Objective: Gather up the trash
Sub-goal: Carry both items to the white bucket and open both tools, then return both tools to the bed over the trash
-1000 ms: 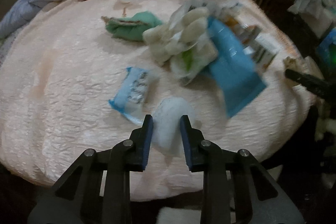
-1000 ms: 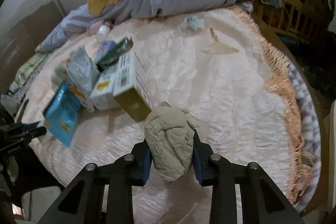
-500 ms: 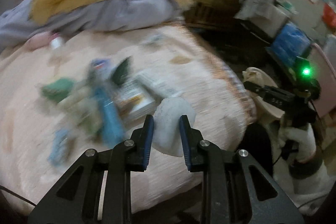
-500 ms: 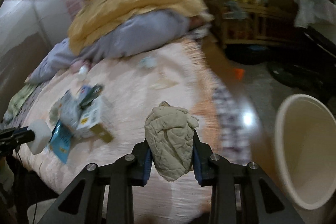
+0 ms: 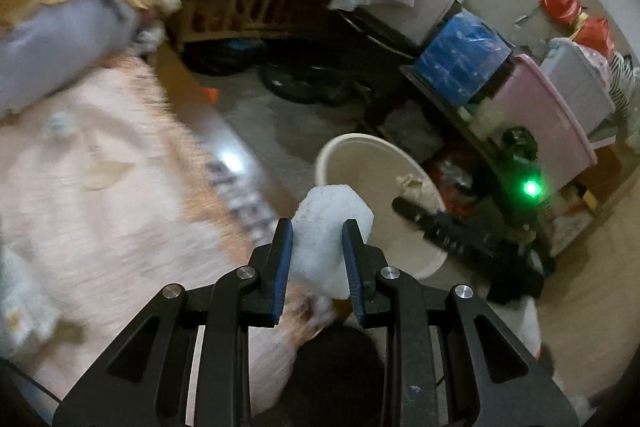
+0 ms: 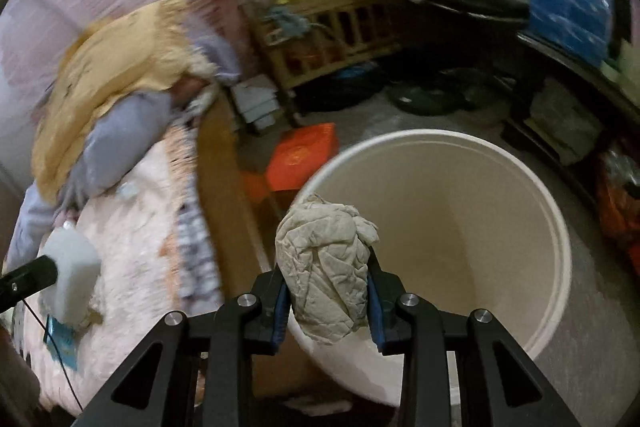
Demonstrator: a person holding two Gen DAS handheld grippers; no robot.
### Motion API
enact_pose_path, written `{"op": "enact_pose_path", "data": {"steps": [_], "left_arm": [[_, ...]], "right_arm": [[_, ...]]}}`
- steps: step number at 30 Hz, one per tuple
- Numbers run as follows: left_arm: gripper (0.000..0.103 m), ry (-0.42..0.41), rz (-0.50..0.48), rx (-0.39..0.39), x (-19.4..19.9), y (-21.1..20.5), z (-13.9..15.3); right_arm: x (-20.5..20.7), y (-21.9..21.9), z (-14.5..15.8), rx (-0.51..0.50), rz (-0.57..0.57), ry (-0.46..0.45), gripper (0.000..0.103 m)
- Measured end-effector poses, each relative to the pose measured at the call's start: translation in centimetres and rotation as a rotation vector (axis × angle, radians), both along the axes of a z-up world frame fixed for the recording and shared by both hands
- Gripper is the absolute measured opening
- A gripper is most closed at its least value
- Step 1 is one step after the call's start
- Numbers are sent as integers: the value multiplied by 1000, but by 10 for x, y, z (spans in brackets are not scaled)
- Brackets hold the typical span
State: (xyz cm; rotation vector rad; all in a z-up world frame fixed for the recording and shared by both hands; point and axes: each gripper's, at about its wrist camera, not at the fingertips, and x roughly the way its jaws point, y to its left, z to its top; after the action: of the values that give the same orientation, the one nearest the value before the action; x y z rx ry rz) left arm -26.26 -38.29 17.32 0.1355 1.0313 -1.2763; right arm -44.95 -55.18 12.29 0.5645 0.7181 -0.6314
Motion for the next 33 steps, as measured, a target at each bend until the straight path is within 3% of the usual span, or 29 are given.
{"op": "enact_pose_path", "data": {"steps": [4, 5, 7, 8, 10, 12, 13, 24, 29, 33], "left_arm": [[25, 97, -29, 0, -6, -47, -22], [27, 121, -35, -10, -7, -57, -26], [34, 167, -53, -33, -11, -74, -31], [37, 180, -61, -43, -13, -80, -33], [55, 197, -76, -51, -17, -89, -36], [55, 202, -73, -23, -19, -95, -40], [55, 194, -70, -15, -18, -93, -40], [56, -136, 153, 69, -7, -12, -28], [56, -242, 241, 116, -4, 24, -29], [56, -274, 295, 134, 2, 55, -27]], "right_arm": [[-19, -23, -5, 2, -69, -4, 31], [-22, -27, -7, 8, -80, -6, 36], [-27, -35, -9, 13, -106, -4, 45], [-30, -37, -10, 14, -114, -7, 46], [-37, -41, -12, 26, -138, -12, 48], [-39, -43, -15, 41, -147, -14, 60], [-41, -43, -16, 45, -147, -17, 66], [-6, -5, -9, 3, -39, -13, 66], [23, 26, -2, -23, 41, -6, 66], [45, 49, 3, -32, 100, -7, 66]]}}
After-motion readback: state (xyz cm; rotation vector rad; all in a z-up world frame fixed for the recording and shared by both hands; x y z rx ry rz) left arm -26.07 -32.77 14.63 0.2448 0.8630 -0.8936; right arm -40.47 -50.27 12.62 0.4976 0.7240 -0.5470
